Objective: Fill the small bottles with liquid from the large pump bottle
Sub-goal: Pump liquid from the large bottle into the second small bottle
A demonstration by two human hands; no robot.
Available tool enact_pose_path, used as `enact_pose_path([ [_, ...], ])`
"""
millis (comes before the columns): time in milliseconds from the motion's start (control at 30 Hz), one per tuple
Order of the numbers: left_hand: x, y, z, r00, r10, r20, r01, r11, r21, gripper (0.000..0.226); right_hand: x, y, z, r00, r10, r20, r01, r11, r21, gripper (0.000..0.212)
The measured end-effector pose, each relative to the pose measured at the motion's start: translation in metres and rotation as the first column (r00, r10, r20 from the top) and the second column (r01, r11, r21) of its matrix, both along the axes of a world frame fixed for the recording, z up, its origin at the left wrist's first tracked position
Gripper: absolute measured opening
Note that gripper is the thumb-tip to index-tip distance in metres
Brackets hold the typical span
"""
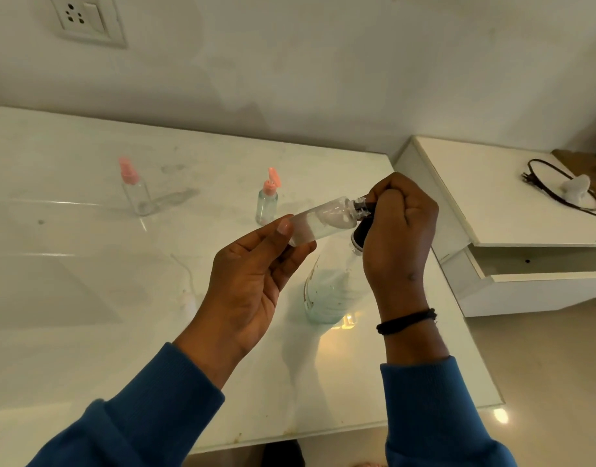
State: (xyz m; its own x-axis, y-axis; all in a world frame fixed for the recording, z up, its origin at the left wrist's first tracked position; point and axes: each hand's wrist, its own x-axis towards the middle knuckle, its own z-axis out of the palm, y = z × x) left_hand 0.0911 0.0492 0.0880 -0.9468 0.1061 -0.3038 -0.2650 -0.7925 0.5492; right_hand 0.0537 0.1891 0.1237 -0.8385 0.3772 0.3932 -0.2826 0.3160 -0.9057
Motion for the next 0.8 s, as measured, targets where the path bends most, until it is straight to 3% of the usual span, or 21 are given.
enact_pose_path([
  [800,0.001,0.004,-0.004,0.999,-0.008,0.042,0.007,0.999,0.037,0.038,-0.003,0.000,-0.009,0.999,-0.043,-0.028,0.043,0.999,0.033,0.020],
])
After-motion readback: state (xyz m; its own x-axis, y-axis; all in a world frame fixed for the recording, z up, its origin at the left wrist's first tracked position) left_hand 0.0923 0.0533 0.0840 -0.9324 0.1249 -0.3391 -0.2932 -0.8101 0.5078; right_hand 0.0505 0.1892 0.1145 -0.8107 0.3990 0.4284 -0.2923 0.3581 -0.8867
